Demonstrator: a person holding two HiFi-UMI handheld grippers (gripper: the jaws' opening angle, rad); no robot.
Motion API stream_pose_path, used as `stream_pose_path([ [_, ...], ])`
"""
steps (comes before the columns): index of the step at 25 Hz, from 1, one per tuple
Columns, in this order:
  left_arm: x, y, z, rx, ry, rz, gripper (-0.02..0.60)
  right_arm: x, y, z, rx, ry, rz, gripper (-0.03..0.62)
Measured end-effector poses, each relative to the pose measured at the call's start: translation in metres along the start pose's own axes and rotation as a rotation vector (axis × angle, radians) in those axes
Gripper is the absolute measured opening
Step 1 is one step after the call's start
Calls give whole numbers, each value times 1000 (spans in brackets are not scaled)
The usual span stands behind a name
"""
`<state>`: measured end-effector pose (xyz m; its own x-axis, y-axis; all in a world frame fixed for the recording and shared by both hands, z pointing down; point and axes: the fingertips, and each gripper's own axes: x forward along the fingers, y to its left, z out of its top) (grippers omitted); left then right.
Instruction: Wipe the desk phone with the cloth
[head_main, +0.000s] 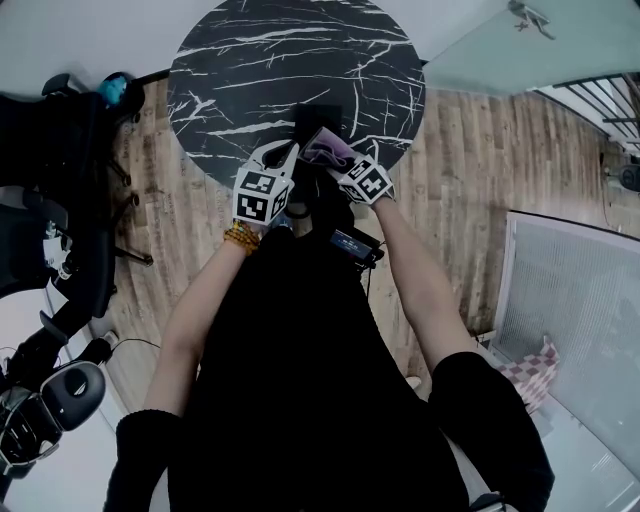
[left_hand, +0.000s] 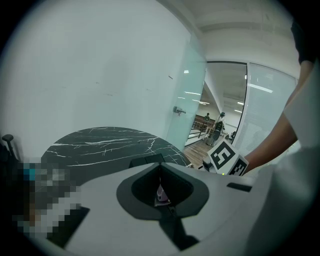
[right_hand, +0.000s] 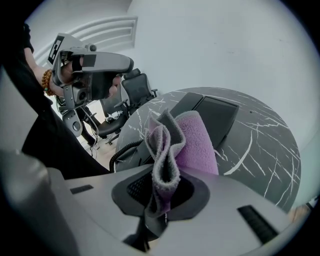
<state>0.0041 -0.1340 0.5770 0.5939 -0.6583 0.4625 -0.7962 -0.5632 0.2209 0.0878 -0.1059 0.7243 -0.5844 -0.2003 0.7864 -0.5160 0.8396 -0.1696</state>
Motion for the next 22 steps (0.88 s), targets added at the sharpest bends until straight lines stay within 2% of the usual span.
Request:
stream_pose_path([
  [22,-7,-3,-9,7,20,-3,14,5,14,-13,56,-8,-5,54],
])
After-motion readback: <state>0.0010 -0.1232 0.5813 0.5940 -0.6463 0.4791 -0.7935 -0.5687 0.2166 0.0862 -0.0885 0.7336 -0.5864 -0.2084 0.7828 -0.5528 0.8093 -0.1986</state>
